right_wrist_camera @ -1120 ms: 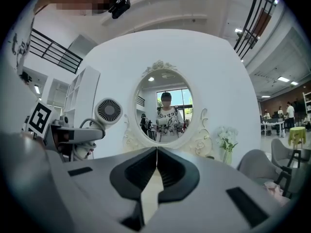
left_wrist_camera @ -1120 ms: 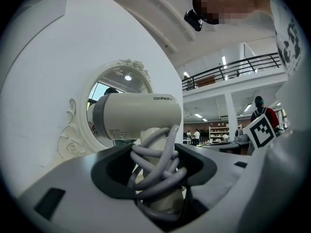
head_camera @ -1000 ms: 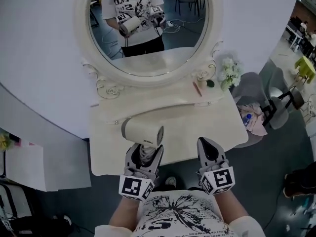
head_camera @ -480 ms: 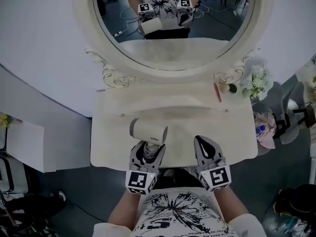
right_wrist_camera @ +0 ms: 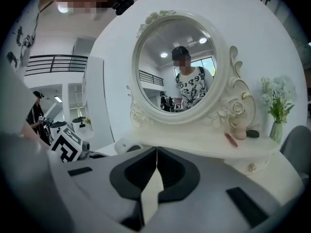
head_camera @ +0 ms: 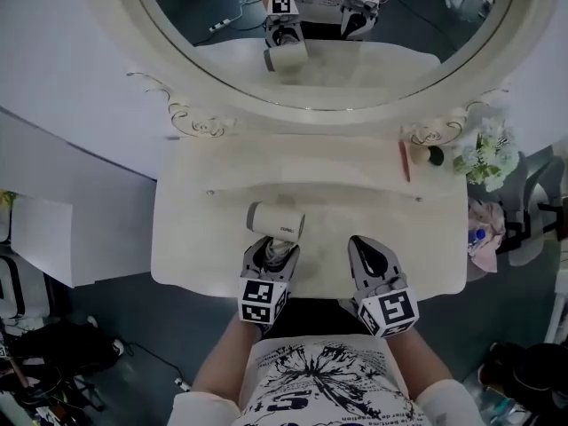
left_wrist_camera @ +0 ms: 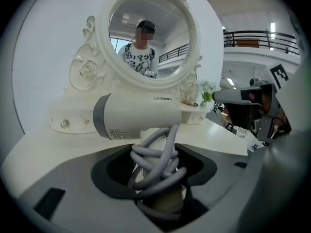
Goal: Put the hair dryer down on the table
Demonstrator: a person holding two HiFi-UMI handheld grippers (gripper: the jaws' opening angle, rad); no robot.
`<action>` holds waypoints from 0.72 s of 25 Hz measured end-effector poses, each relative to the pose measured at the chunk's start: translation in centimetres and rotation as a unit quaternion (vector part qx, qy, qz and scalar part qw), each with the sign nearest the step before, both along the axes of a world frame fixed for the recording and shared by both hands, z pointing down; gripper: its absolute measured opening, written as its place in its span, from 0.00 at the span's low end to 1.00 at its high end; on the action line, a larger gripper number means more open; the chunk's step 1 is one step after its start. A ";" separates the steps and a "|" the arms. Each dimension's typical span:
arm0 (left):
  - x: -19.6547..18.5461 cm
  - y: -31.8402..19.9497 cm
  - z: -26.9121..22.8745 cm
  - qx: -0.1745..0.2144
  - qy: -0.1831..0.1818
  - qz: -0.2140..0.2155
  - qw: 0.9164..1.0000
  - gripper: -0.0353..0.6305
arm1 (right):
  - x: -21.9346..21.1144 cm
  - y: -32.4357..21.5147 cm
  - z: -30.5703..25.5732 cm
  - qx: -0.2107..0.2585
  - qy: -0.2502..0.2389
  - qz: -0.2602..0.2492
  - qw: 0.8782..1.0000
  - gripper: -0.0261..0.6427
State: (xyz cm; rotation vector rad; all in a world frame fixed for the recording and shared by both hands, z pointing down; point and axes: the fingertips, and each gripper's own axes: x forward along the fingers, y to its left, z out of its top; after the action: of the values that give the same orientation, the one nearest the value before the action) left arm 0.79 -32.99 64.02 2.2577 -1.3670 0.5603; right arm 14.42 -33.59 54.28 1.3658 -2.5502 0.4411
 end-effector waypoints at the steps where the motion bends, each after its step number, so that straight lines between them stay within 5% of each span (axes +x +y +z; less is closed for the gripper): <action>1: 0.2 -0.1 0.8 -0.012 -0.004 0.003 1.000 0.45 | 0.0 -0.1 0.3 -0.005 0.000 -0.002 1.000 0.07; 8: 1.5 -0.3 4.8 -0.084 -0.054 0.030 0.995 0.45 | 1.0 -0.5 2.0 -0.029 0.000 -0.004 1.000 0.07; 18: 2.0 -0.9 6.4 -0.106 -0.088 0.040 0.990 0.45 | 2.5 -0.6 2.7 -0.038 0.007 0.004 0.999 0.07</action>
State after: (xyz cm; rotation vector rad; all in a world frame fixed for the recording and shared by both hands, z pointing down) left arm 2.83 -33.87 70.39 2.1388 -1.2352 0.9072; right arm 16.91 -34.22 56.99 1.3474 -2.4915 0.5236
